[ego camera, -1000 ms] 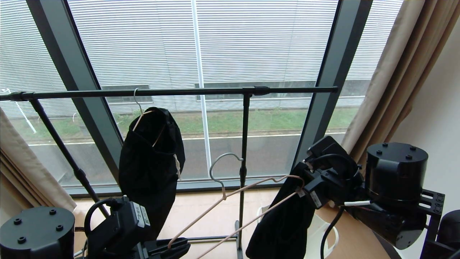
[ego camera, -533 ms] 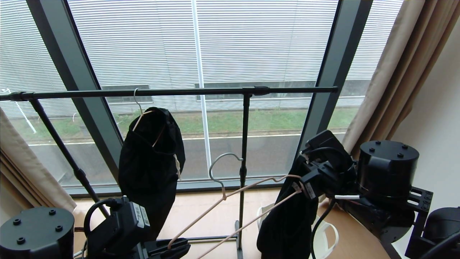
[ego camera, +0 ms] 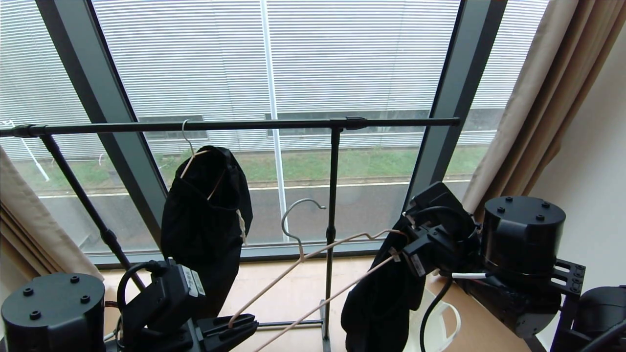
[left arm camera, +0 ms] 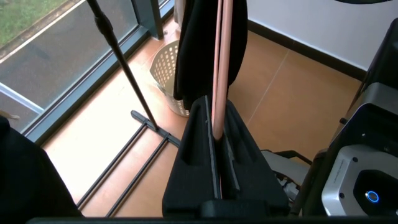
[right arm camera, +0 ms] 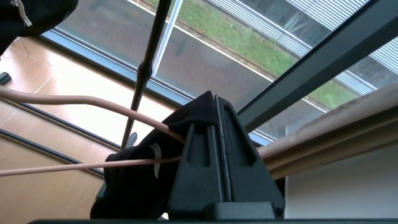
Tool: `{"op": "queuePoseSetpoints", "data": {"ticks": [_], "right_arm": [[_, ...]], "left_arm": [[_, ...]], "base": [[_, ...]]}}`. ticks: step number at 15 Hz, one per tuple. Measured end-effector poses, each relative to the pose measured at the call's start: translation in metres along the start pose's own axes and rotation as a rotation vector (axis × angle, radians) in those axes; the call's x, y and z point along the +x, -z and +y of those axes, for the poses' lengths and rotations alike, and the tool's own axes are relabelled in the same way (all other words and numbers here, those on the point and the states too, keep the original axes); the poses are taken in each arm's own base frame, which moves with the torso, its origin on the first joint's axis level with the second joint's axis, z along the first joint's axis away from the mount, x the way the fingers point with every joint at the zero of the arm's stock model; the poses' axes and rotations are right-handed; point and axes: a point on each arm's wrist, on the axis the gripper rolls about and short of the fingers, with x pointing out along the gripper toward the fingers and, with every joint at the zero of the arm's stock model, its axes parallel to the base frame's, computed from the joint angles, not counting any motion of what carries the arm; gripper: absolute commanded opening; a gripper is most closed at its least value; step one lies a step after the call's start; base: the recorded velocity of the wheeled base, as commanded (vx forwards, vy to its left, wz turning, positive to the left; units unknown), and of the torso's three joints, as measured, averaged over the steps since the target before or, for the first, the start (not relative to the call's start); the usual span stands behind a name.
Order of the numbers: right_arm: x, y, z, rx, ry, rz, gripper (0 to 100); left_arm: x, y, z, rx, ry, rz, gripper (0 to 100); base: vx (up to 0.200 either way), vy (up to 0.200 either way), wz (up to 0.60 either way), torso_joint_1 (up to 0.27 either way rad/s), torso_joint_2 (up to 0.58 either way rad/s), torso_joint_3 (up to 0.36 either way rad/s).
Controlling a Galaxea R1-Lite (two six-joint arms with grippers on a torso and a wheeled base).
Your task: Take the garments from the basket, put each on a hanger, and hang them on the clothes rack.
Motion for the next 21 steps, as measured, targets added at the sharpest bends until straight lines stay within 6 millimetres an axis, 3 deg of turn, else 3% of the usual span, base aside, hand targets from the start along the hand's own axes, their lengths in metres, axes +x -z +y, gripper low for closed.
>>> {"op": "queuePoseSetpoints", "data": {"ticks": [11,21], "right_arm": [[-0.015,-0.008,0.024,0.008,-0.085,-0.063,0],[-0.054,-0.044,0.049,-0.007,-0.213,-0.23,0]], "left_arm": [[0.002,0.003,0.0,-0.002,0.006,0.019,0],[0.001,0.002,0.001,-0.003,-0.002,0.013,0]], "base": [[0.0,0.0,0.0,0.0,0.0,0.0],[0.0,0.0,0.0,0.0,0.0,0.0]]}}
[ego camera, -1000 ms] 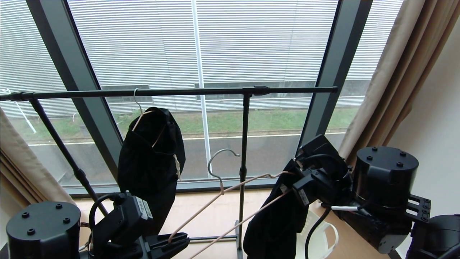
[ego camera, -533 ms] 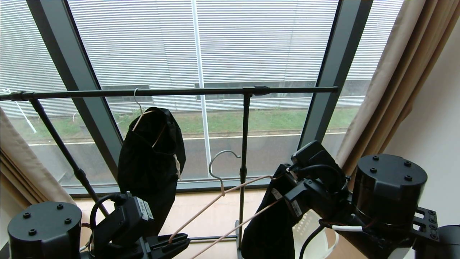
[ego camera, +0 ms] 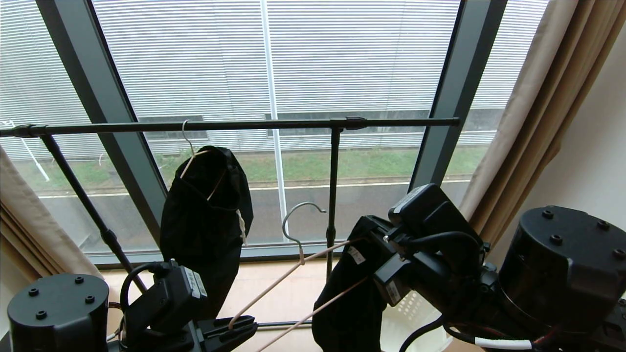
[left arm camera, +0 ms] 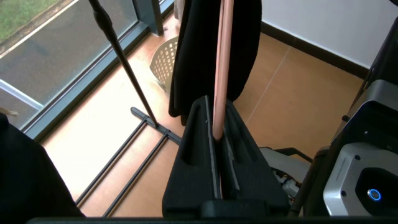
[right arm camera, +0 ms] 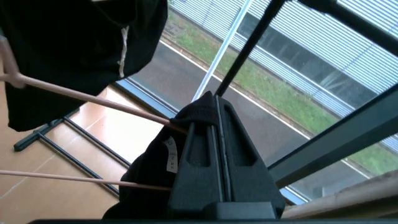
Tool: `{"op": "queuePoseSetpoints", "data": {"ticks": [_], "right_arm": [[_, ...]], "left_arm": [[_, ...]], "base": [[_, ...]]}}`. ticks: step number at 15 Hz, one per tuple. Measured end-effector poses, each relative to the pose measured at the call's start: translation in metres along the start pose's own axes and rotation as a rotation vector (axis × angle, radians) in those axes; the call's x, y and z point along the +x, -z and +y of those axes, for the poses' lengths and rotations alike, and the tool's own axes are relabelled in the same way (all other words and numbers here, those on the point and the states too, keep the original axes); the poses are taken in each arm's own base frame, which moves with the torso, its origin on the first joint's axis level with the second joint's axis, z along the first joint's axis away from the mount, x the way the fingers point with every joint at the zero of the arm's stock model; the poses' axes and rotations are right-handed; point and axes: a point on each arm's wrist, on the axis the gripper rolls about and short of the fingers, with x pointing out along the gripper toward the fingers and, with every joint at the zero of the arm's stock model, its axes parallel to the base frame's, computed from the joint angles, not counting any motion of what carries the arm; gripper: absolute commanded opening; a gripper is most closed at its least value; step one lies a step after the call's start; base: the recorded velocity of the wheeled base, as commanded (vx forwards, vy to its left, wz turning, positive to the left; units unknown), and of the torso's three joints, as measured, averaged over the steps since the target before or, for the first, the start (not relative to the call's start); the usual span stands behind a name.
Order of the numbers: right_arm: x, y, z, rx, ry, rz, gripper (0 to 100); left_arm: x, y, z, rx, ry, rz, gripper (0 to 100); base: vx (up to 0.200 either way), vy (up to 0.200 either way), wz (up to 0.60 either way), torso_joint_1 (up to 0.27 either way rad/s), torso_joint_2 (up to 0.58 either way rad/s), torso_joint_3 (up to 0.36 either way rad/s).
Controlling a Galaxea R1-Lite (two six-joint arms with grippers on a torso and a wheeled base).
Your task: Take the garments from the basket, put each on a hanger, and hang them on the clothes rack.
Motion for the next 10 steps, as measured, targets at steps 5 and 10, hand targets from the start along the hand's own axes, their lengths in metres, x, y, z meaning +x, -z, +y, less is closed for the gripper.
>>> {"op": "queuePoseSetpoints", "data": {"ticks": [5,10], "right_arm": [[-0.009,-0.006,0.014,0.002,-0.054,-0.037,0],[-0.02,-0.016,0.031,0.02,-0.095,-0.096,0]], "left_arm": [[0.001,0.0,0.0,-0.001,0.001,0.003,0],[0.001,0.001,0.0,-0.002,0.001,0.006,0]], "base": [[0.0,0.0,0.0,0.0,0.0,0.0],[0.0,0.0,0.0,0.0,0.0,0.0]]}}
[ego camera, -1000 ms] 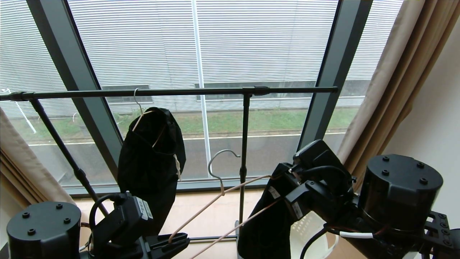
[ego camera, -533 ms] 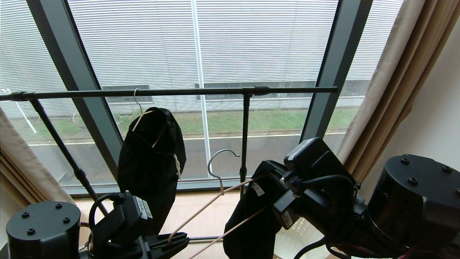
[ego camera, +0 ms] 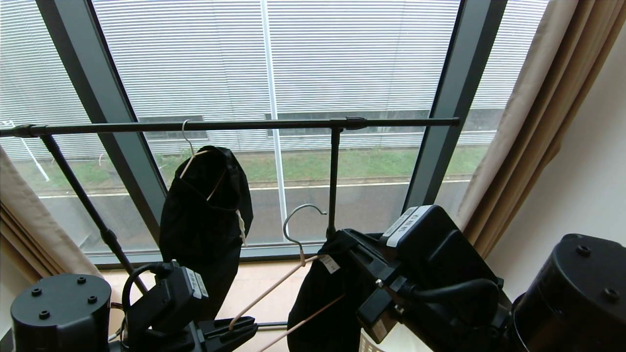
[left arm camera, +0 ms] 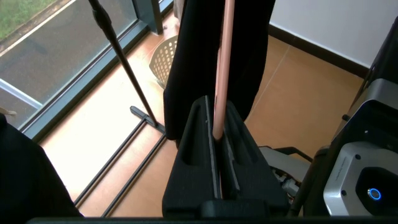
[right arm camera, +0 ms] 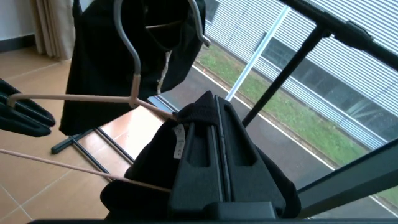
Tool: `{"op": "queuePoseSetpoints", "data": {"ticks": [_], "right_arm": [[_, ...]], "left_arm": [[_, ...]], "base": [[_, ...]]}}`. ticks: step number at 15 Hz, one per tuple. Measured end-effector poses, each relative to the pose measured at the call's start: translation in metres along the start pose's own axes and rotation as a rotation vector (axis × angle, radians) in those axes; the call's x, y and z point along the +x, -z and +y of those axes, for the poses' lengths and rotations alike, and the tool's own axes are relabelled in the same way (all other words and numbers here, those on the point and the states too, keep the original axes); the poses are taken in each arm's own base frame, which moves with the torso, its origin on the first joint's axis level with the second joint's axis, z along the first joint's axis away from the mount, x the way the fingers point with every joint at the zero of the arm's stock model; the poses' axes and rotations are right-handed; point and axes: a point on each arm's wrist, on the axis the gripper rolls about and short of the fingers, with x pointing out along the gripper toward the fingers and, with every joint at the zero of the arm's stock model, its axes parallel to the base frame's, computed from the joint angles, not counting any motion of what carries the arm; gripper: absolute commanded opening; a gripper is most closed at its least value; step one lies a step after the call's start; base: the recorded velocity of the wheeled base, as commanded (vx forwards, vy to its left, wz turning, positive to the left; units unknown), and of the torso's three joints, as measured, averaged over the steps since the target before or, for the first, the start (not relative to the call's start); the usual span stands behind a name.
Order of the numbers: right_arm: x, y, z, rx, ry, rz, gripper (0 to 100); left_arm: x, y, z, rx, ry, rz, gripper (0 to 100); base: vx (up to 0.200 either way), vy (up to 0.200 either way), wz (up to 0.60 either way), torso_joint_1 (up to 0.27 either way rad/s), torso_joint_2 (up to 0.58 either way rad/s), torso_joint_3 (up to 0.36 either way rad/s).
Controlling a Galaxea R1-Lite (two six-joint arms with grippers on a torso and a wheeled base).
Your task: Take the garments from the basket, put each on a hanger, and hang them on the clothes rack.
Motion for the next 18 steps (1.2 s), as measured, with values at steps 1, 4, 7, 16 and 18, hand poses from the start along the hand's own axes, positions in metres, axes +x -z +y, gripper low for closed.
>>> {"op": "queuePoseSetpoints", "data": {"ticks": [1,4,7,16,18], "right_arm": [[-0.001,-0.001,0.005,0.004,-0.011,-0.014,0],[-0.005,-0.001,0.015,0.007,-0.039,-0.031,0],[-0.006,-0.001,0.019,0.004,-0.052,-0.031,0],[-0.005,-0.003,0.014,0.012,0.016,-0.024,100],[-0.003,-0.004,0.01,0.017,0.037,-0.023,100]], "left_arm": [[0.0,0.0,0.0,0.0,0.0,0.001,0],[0.0,0.001,0.0,-0.001,0.0,0.003,0],[0.0,0.0,0.0,0.0,0.0,0.001,0],[-0.002,-0.001,0.0,0.007,-0.004,-0.026,0],[-0.002,-0.001,-0.001,0.008,-0.003,-0.024,0]], "base": [[0.0,0.0,0.0,0.0,0.0,0.0],[0.0,0.0,0.0,0.0,0.0,0.0],[0.0,0.0,0.0,0.0,0.0,0.0],[0.0,0.0,0.0,0.0,0.0,0.0],[0.0,0.0,0.0,0.0,0.0,0.0]]}}
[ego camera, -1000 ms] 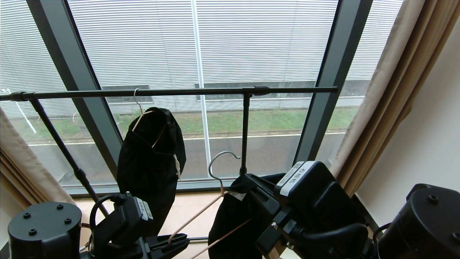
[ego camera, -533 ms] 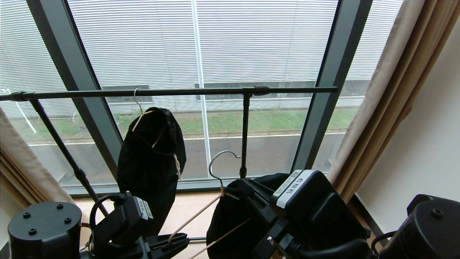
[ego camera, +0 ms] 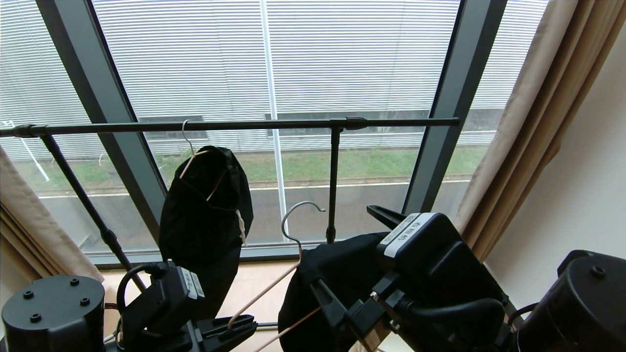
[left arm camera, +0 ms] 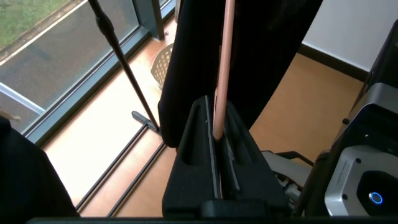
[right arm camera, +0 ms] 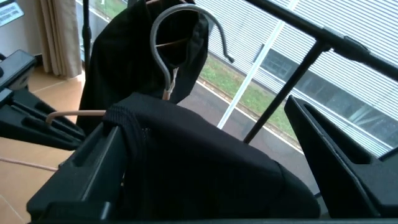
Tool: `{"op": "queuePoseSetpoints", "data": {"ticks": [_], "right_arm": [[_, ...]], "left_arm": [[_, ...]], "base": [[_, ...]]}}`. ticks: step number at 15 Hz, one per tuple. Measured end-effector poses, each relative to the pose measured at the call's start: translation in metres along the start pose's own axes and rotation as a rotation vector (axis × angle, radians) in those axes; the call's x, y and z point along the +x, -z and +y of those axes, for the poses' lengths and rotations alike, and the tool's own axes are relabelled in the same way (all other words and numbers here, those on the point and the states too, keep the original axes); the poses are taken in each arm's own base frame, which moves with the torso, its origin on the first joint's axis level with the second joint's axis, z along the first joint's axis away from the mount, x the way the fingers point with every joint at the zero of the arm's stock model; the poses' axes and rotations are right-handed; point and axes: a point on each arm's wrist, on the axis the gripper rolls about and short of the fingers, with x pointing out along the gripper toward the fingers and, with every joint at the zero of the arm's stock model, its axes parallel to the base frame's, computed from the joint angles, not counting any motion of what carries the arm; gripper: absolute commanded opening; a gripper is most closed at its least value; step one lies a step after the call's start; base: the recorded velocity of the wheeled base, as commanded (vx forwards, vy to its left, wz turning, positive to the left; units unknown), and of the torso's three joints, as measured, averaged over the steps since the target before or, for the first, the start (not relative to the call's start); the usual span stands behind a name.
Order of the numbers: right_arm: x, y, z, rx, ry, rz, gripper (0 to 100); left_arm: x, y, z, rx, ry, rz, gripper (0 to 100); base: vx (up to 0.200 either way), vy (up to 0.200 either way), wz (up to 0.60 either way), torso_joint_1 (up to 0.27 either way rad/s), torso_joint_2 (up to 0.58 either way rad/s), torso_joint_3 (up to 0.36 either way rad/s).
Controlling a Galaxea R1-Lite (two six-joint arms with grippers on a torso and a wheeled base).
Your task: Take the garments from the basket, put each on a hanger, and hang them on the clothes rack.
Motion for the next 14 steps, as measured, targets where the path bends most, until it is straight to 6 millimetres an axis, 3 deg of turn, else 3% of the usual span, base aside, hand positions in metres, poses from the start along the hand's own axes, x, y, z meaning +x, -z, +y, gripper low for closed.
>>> {"op": "queuePoseSetpoints", "data": {"ticks": [9,14], "right_arm": [[0.016,-0.005,-0.016,0.037,0.079,-0.008,100],[0.024,-0.002,-0.015,0.05,0.093,0.005,100]], "left_arm": [[-0.005,-0.001,-0.003,0.015,0.006,-0.019,0],[-0.008,-0.002,-0.007,0.029,0.025,-0.032,0]], "base": [[0.0,0.0,0.0,0.0,0.0,0.0],[0.0,0.0,0.0,0.0,0.0,0.0]]}}
